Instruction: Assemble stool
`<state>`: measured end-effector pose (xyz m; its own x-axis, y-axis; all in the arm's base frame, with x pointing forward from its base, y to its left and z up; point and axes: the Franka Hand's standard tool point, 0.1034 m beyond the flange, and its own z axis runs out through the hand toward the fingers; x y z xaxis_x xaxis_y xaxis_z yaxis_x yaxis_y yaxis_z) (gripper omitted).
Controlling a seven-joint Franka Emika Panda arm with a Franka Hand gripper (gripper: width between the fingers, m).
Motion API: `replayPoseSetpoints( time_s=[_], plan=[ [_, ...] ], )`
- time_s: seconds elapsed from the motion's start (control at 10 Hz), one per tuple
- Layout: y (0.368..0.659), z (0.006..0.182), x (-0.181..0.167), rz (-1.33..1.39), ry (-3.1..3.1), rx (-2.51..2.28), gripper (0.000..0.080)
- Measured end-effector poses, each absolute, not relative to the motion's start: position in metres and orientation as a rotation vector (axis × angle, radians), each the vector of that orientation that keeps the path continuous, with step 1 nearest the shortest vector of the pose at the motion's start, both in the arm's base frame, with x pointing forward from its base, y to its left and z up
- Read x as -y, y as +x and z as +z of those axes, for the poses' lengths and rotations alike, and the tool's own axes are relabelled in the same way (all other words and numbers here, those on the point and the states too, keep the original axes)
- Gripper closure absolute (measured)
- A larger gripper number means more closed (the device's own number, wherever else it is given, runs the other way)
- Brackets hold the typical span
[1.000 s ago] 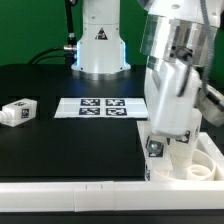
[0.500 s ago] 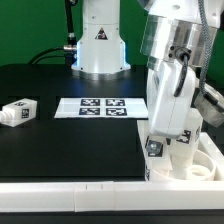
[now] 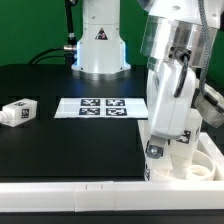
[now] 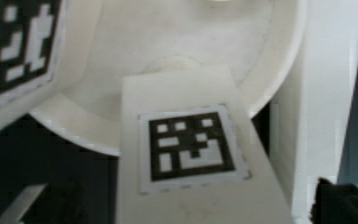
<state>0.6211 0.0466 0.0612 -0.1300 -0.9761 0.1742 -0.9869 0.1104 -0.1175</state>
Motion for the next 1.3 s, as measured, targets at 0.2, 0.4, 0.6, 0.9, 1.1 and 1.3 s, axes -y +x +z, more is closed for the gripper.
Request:
replayPoseSetpoints(
  time_s=[0.2,0.4,0.6,0.9,1.1,1.3],
  plan=[
    [0.629,0.058,-0.055,0.364,1.931,2.468,0.0151],
    [0.630,0.076,-0.058,0.321,1.991,2.438,0.0151],
    [0.628,0.069,-0.057,0.323,1.993,2.421,0.0151],
    [0.628,0.068,-0.057,0.323,1.995,2.418,0.0151],
    [0.628,0.070,-0.055,0.324,2.037,2.385,0.0151],
    [0.620,0.106,-0.032,0.304,2.212,2.303,0.0151]
  ],
)
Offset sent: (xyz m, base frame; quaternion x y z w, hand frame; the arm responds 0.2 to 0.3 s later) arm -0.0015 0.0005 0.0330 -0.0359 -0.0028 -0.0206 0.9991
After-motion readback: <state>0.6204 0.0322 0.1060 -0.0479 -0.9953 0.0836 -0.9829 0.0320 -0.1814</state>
